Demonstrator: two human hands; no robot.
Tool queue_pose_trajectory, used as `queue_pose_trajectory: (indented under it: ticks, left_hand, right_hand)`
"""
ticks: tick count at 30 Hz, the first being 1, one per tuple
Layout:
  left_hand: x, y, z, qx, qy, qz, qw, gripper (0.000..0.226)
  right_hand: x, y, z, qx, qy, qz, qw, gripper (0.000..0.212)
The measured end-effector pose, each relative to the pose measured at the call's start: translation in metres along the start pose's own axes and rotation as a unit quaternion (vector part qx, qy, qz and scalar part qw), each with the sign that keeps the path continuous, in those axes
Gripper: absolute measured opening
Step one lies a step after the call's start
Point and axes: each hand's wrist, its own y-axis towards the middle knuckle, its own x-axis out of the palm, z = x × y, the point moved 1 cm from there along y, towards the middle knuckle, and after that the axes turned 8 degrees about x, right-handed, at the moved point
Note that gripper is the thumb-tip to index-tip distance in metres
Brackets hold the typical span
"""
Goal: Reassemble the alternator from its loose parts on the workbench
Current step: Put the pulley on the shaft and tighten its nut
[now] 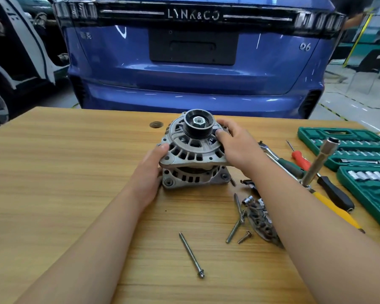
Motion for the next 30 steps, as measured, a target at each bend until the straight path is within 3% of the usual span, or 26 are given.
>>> queue_pose_trajectory:
  ticks: [2, 7, 11, 13, 16, 19, 22, 24, 26, 28, 30]
  left_hand:
    - [-0.004, 0.001, -0.002, -0.002, 0.009, -0.013, 1.0, 0.063]
    - [-0.008, 0.001, -0.003, -0.005, 0.009, -0.026, 1.0, 0.055]
    - [-0.009, 0.002, 0.001, -0.045, 0.001, -0.014, 0.999, 0.058]
    - [-0.007, 0.002, 0.005, -0.06, -0.003, -0.001, 0.998, 0.046]
    - [-0.002, 0.003, 0.014, -0.107, -0.018, 0.039, 0.993, 0.027]
    - [-0.001, 0.003, 0.033, -0.158, 0.006, 0.065, 0.985, 0.039]
    - [-0.003, 0.006, 0.052, -0.182, 0.098, 0.05, 0.977, 0.05]
    - [-0.001, 0.007, 0.059, -0.147, 0.212, 0.058, 0.964, 0.059]
    - [-0.005, 0.003, 0.062, -0.014, 0.357, 0.073, 0.931, 0.069]
    - [-0.012, -0.012, 0.065, 0.171, 0.478, 0.008, 0.861, 0.076]
    - [-0.02, -0.027, 0.059, 0.266, 0.583, -0.108, 0.76, 0.093]
  right_hand:
    - [-0.001, 0.002, 0.001, -0.001, 0.001, -0.009, 1.0, 0.036]
    - [-0.008, 0.004, 0.003, 0.022, -0.007, -0.024, 0.999, 0.043]
    - [-0.013, 0.001, 0.01, 0.189, 0.083, -0.082, 0.975, 0.044]
    - [-0.011, -0.002, 0.013, 0.225, 0.123, -0.133, 0.957, 0.044]
    - [-0.004, -0.002, 0.011, 0.219, 0.151, -0.114, 0.957, 0.038]
    - [-0.004, -0.003, 0.004, 0.242, 0.165, -0.116, 0.949, 0.035]
    - [-0.008, -0.007, -0.009, 0.248, 0.084, -0.146, 0.954, 0.029]
    - [-0.009, -0.009, -0.015, 0.177, -0.047, -0.114, 0.977, 0.028]
    - [-0.015, -0.013, -0.014, 0.05, -0.179, -0.06, 0.981, 0.041]
    - [-0.026, -0.027, -0.007, -0.083, -0.253, -0.05, 0.963, 0.062]
    - [-0.033, -0.043, 0.004, -0.173, -0.357, -0.078, 0.915, 0.089]
